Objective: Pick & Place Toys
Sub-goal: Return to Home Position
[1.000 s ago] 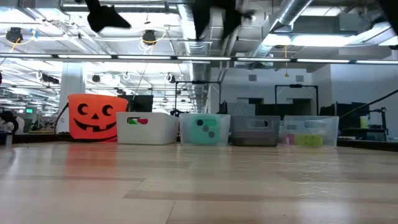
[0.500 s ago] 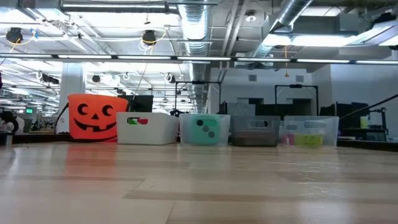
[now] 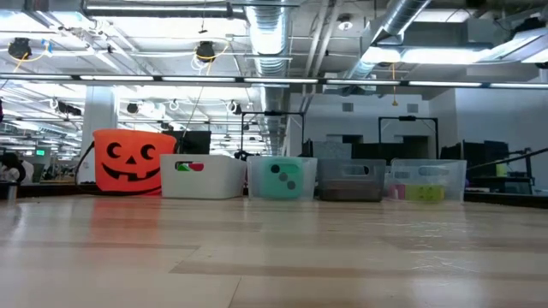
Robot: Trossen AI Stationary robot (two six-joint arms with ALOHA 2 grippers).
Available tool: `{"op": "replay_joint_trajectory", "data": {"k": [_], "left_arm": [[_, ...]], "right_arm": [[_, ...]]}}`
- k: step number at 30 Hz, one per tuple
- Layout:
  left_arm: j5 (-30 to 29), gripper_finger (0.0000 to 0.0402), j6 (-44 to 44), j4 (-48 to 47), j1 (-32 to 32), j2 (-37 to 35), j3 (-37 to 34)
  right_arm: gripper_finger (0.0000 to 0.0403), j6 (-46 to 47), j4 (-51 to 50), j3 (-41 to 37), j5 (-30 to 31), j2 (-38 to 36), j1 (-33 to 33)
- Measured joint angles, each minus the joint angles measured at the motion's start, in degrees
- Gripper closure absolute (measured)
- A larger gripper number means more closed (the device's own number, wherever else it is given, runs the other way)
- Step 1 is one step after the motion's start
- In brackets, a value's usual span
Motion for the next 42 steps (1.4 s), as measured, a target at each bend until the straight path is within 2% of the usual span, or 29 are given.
{"op": "replay_joint_trajectory", "data": {"k": [3,8,11,15,19,23,32,37,42], "left_arm": [[1.8,0.0059,0.0,0.0,0.0,1.4,0.0],[6.1,0.0059,-1.0,5.0,0.0,1.1,-3.9],[8.1,0.0059,-1.0,14.3,0.0,-1.5,-11.5],[8.7,0.0059,-1.4,30.7,0.0,-5.9,-26.2],[8.7,0.0059,-3.5,47.6,0.0,-9.1,-40.0],[8.6,0.0059,-7.0,57.2,0.0,-9.7,-48.3],[6.1,0.0059,-7.1,56.6,0.0,-8.9,-48.5],[6.1,0.0059,-7.3,59.6,0.0,-9.0,-48.5],[5.9,0.0059,-6.9,63.4,0.0,-9.0,-48.5]], "right_arm": [[0.0087,-3.1,5.1,-4.8,-7.5,-3.6,-6.5],[0.0088,-4.1,4.2,-7.5,-23.1,-4.4,-18.3],[0.0088,-3.9,4.4,-7.9,-31.5,-2.6,-24.5],[0.0088,-5.0,5.7,-7.9,-39.4,0.4,-29.5],[0.0088,-6.5,4.6,-7.9,-41.5,2.8,-30.6],[0.0088,-7.6,0.9,-8.0,-41.5,4.3,-30.5],[0.0088,-7.1,0.2,-9.6,-42.1,4.3,-30.6],[0.0088,-6.2,-7.9,-9.6,-42.6,-1.2,-30.6],[0.0088,-6.4,-15.9,-9.7,-38.5,-8.4,-30.6]]}}
